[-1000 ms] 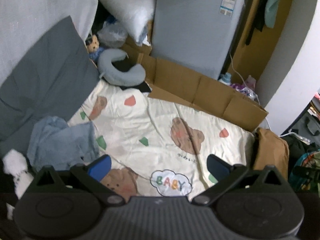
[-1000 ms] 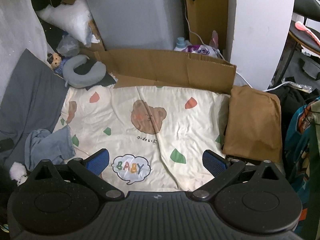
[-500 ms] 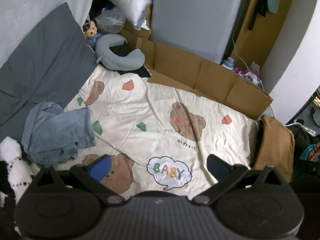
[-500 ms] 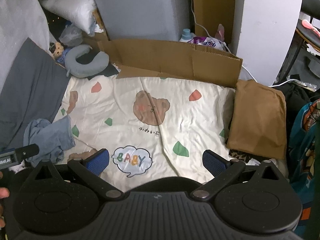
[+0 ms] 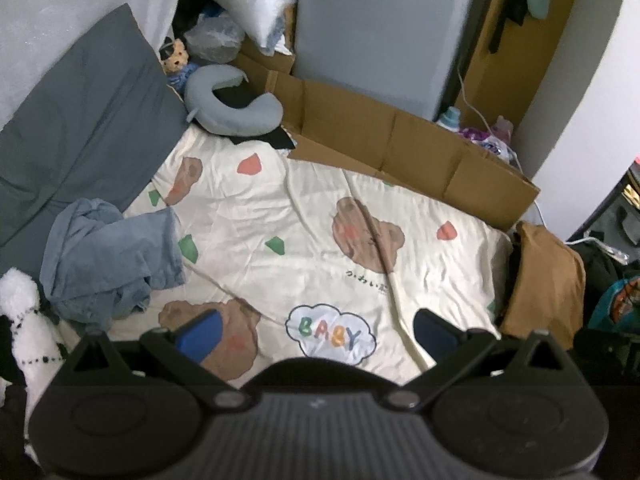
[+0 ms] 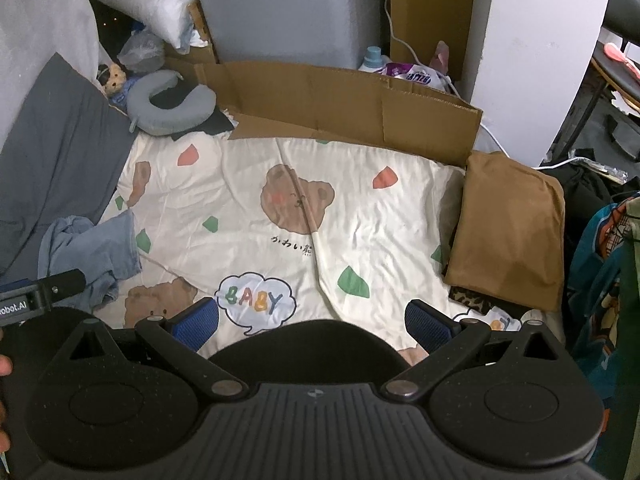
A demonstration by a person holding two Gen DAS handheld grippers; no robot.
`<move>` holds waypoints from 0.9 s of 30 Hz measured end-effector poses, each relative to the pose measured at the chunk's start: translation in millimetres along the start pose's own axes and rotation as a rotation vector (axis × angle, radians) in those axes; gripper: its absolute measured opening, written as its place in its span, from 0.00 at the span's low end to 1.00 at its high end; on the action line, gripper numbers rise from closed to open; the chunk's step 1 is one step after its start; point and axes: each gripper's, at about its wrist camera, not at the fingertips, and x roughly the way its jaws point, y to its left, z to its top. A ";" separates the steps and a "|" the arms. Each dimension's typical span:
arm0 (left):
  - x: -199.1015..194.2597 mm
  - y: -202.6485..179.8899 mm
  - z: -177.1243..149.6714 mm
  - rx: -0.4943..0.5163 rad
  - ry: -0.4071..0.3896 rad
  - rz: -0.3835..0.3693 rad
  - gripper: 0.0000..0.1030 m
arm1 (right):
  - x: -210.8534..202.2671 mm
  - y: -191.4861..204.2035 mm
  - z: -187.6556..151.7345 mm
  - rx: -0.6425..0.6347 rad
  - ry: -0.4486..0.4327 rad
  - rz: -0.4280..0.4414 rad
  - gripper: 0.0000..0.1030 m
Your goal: Fold clothes
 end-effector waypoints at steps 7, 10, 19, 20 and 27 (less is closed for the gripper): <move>4.8 -6.2 -1.2 0.027 0.011 0.009 1.00 | 7.3 5.1 0.5 -0.020 0.020 0.018 0.99; 5.4 -7.0 -0.9 0.035 0.010 0.016 0.99 | 8.7 4.1 0.8 -0.018 0.019 0.024 0.99; 8.6 -11.7 0.4 0.057 0.008 0.025 0.99 | 10.9 -1.0 1.9 -0.004 0.008 0.048 0.99; 9.0 -12.4 0.6 0.060 0.010 0.026 0.99 | 10.9 -0.6 1.9 -0.006 0.007 0.047 0.99; 9.7 -11.6 1.3 0.053 0.011 0.030 0.99 | 11.2 2.0 2.9 -0.024 0.001 0.039 0.99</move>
